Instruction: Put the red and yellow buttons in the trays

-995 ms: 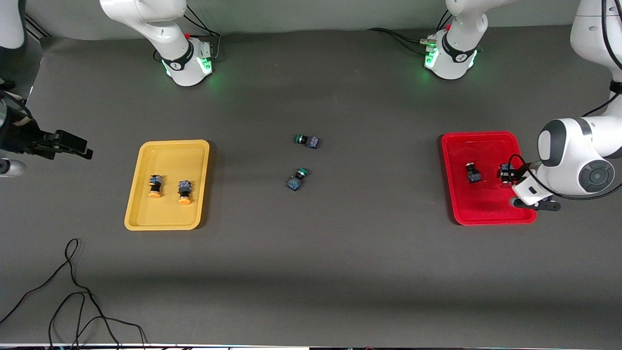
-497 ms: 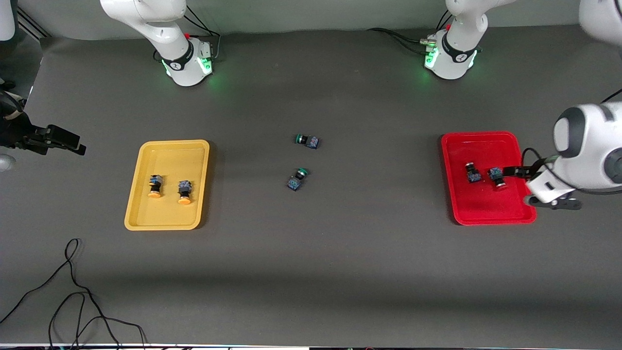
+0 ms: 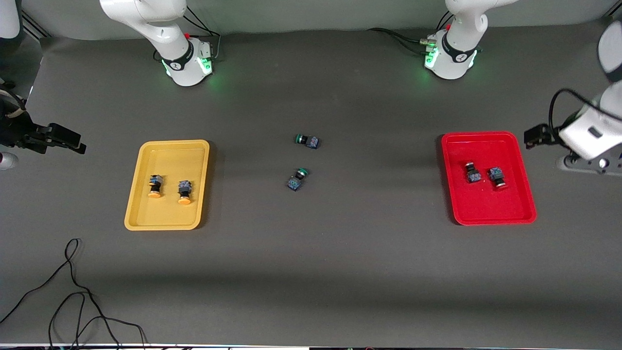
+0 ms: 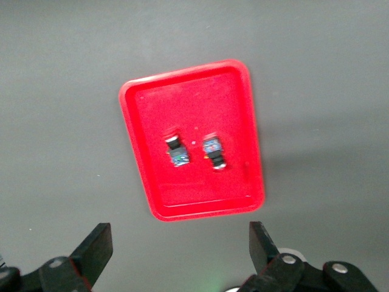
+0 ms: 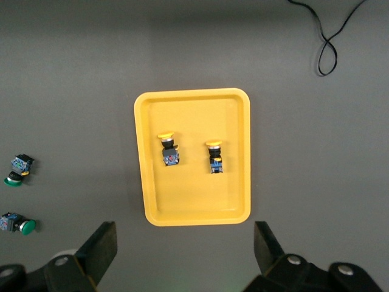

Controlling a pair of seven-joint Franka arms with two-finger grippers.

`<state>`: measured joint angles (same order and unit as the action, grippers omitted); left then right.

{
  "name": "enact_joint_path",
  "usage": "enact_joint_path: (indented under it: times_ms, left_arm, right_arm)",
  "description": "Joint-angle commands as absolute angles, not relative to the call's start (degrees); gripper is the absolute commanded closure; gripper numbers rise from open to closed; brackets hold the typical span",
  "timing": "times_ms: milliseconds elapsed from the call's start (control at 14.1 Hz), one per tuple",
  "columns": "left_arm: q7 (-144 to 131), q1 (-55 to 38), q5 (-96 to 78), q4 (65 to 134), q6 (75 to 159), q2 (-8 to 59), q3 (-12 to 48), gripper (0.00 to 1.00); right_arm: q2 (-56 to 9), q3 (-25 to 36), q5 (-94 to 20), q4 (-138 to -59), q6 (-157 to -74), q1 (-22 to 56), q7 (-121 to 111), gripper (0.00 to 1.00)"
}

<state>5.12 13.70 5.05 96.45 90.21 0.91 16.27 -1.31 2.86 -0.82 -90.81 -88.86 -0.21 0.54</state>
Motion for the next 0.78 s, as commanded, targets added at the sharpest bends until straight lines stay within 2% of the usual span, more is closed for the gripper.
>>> enact_joint_path:
  times_ms: [0,142,213,355,426,710]
  left_arm:
    - [2.90,14.15,1.06,95.09,88.68,-0.34,15.82,0.00]
    - [2.73,13.98,1.05,96.41,88.86,-1.93,15.65,0.00]
    - [2.72,12.23,1.14,96.33,88.77,-1.93,13.64,0.00]
    - [2.64,2.51,1.49,96.15,88.42,-2.02,4.01,0.00]
    - [2.72,1.16,1.67,96.07,88.33,-2.02,2.39,0.00]
    - [2.64,0.35,4.31,96.15,89.03,-1.76,2.02,0.00]
  right_arm:
    - [0.18,3.52,0.62,-91.76,-87.89,0.88,2.11,0.00]
    - [0.26,3.52,0.62,-91.67,-87.89,0.88,2.11,0.00]
    - [0.26,3.60,0.62,-91.50,-87.72,0.88,2.11,0.00]
    - [0.09,3.69,0.53,-91.32,-87.45,0.70,1.67,0.00]
    - [0.09,3.69,0.44,-91.41,-87.45,0.62,1.50,0.00]
    - [0.09,3.69,0.53,-91.32,-87.36,0.53,1.41,0.00]
